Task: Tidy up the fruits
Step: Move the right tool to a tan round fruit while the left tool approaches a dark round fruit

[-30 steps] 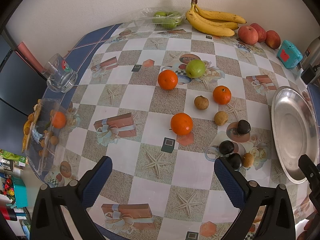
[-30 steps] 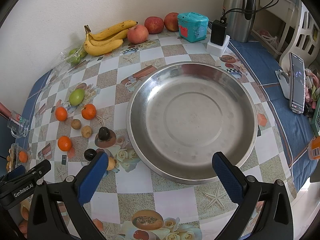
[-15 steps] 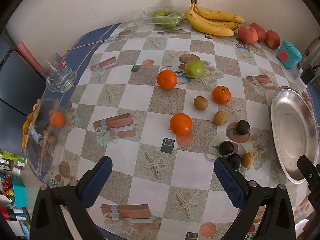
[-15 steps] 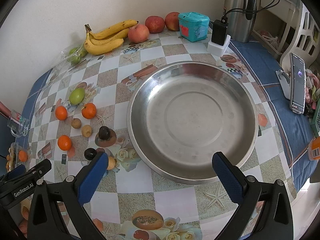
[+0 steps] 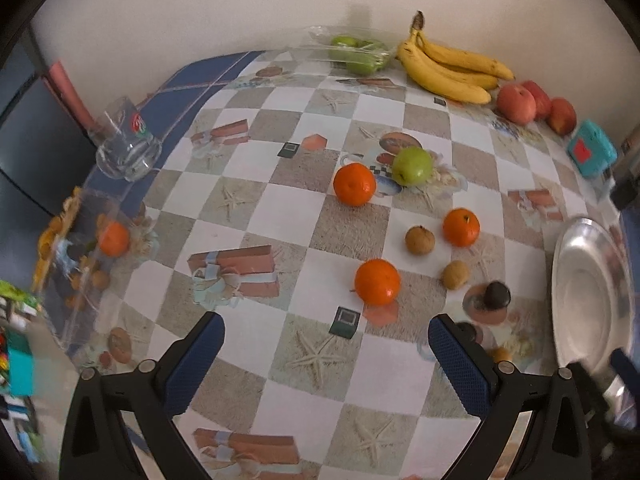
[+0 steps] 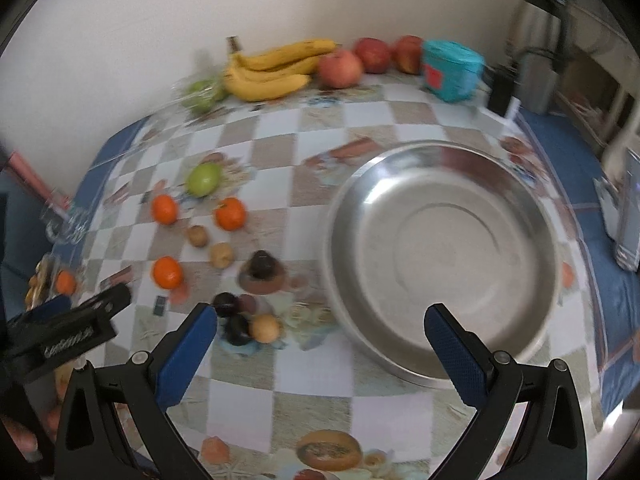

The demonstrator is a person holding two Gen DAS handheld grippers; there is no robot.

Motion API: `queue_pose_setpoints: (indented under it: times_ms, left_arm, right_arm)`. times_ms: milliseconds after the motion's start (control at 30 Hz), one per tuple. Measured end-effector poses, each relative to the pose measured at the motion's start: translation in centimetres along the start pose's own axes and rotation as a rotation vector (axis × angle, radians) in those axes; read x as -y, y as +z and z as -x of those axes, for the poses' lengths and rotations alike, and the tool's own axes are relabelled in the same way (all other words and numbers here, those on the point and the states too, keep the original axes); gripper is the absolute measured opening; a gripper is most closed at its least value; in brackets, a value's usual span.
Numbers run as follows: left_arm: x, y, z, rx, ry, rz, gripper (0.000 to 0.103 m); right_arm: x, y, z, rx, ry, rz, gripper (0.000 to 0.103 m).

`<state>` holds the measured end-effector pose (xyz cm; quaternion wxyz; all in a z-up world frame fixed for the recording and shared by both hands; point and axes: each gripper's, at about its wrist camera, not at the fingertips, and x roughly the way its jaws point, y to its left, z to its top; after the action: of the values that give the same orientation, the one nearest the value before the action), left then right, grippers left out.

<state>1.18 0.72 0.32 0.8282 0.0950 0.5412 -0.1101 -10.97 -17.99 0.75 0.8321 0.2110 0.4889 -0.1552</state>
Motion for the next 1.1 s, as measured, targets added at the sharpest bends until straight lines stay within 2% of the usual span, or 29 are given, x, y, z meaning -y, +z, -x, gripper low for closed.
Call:
queue_pose_setpoints:
  times_ms: [300, 467, 533, 633, 833, 967, 1100]
  left_arm:
    - [0.4, 0.6, -1.0, -0.002, -0.025, 0.020, 0.103]
    - [1.2, 1.0, -1.6, -0.044, -0.064, 0.035, 0.103]
    - [1.6, 1.4, -1.6, -0.054, -0.074, 0.027, 0.103]
    - [2.4, 1.8, -1.3, -0.049, -0.071, 0.017, 0.103]
    - [3.5, 2.8, -1.2, -0.036, -0.084, 0.005, 0.103]
    - [4.3, 3.0, -2.2, -0.073, -0.102, 0.009, 0.102]
    - [4.6, 2.5, -3.2, -0.114, -0.124, 0.004, 0.096]
  right_arm:
    - [-2.0, -0.1, -2.6, -0.047, 0.032, 0.071, 0.102]
    - [-2.0, -0.2, -3.3, -0.066, 0.044, 0.064, 0.094]
    - [-1.9, -0.3, -3.7, -0.080, 0.056, 0.052, 0.087]
    - [-1.7, -0.3, -4.0, -0.097, 0.071, 0.042, 0.075]
    - [-1.8, -0.3, -4.9, -0.123, 0.096, 0.032, 0.063]
    - [-2.1, -0.4, -5.6, -0.151, 0.106, 0.039, 0.055]
    - [-2.0, -0.5, -6.3, -0.179, 0.112, 0.029, 0.050]
